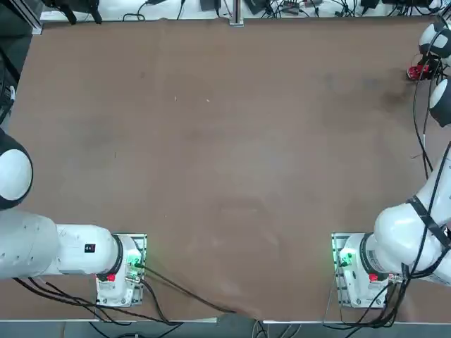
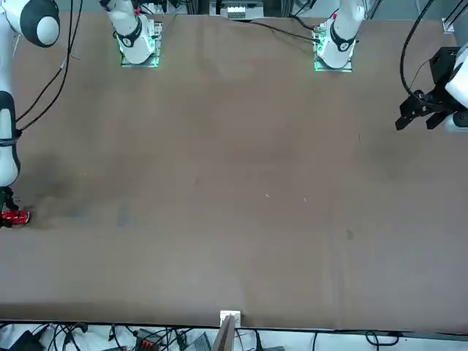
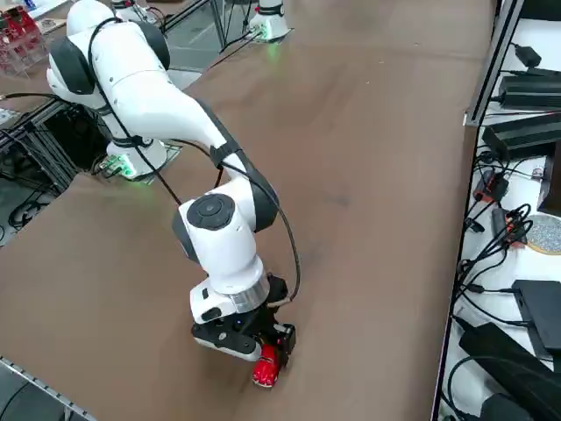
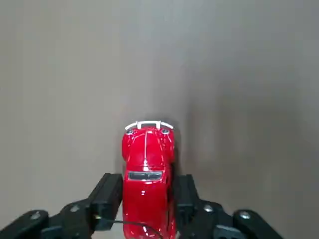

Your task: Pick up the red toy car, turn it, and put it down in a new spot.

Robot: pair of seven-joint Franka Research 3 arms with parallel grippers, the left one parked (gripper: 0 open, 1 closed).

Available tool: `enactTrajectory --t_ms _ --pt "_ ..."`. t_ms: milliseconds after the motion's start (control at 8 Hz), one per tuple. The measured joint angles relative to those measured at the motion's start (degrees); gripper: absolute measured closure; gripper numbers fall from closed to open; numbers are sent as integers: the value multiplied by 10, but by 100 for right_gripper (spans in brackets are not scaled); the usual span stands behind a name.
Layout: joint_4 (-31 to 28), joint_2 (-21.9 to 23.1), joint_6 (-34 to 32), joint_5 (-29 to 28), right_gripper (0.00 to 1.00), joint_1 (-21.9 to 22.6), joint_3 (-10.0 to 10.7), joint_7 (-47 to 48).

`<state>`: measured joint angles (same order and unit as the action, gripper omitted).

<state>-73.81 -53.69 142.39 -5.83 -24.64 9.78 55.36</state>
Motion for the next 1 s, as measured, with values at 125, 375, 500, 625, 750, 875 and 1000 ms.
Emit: enactTrajectory --t_ms 125,375,500,625,750,875,1000 --pt "0 0 1 0 15 0 0 0" --pt "0 0 1 0 0 0 0 -1" --pt "2 2 0 0 0 0 0 -2" --pt "3 10 -15 2 0 0 0 -18" --pt "3 26 -53 2 0 0 0 -56" --pt "2 52 -113 3 0 0 1 -115" --pt "2 81 -189 2 0 -1 3 -174"
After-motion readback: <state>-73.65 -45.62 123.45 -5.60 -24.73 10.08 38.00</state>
